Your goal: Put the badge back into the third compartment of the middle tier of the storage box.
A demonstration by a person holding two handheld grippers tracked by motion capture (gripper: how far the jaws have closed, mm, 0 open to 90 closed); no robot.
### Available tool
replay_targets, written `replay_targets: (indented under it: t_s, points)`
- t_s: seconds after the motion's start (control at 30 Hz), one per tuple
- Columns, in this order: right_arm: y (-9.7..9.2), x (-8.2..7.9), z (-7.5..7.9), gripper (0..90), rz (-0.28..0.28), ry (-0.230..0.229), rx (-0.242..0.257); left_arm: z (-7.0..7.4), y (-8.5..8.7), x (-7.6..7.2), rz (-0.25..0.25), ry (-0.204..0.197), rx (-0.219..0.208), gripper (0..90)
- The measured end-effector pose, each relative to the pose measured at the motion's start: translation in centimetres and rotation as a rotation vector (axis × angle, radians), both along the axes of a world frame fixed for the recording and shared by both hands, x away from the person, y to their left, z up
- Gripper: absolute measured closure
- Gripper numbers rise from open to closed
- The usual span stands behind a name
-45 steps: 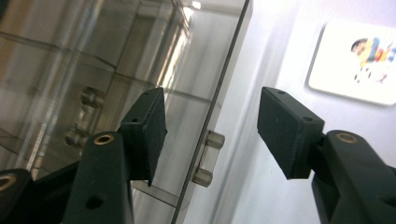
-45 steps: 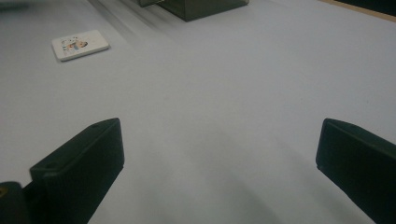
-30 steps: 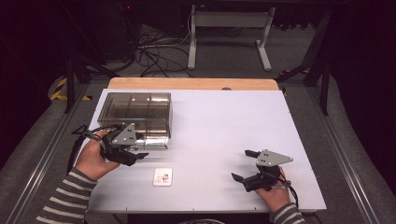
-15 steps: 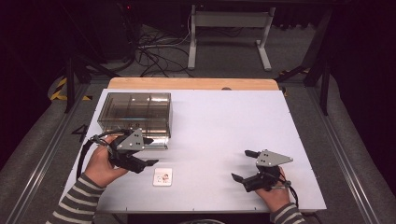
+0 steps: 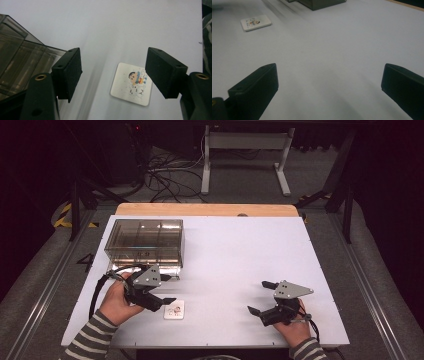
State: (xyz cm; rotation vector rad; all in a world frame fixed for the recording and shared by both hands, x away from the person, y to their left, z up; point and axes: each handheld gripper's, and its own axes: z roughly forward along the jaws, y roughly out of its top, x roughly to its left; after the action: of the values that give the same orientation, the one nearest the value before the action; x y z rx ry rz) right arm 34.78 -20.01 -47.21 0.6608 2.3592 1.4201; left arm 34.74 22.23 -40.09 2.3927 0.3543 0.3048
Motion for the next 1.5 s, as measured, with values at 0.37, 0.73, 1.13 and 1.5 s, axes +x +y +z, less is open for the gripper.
replay_targets:
  t_s: [0.37, 0.73, 1.13, 1.5]
  points:
    - [0.0, 0.0, 0.0, 1.7, 0.003, -0.001, -0.002, -1.8, -1.2, 0.0, -0.03, 0.035, 0.036, 29.5]
    - [0.0, 0.0, 0.0, 1.7, 0.004, -0.001, -0.002, -2.9, -1.8, 0.2, -0.057, 0.081, 0.049, 25.8]
    - [0.0, 0.0, 0.0, 1.7, 0.006, 0.0, -0.001, -4.2, -2.4, 0.2, -0.085, 0.096, 0.092, 20.4]
    - [0.1, 0.0, 0.0, 1.7, 0.009, 0.0, -0.003, -4.8, -2.8, 0.2, -0.112, 0.133, 0.155, 16.1]
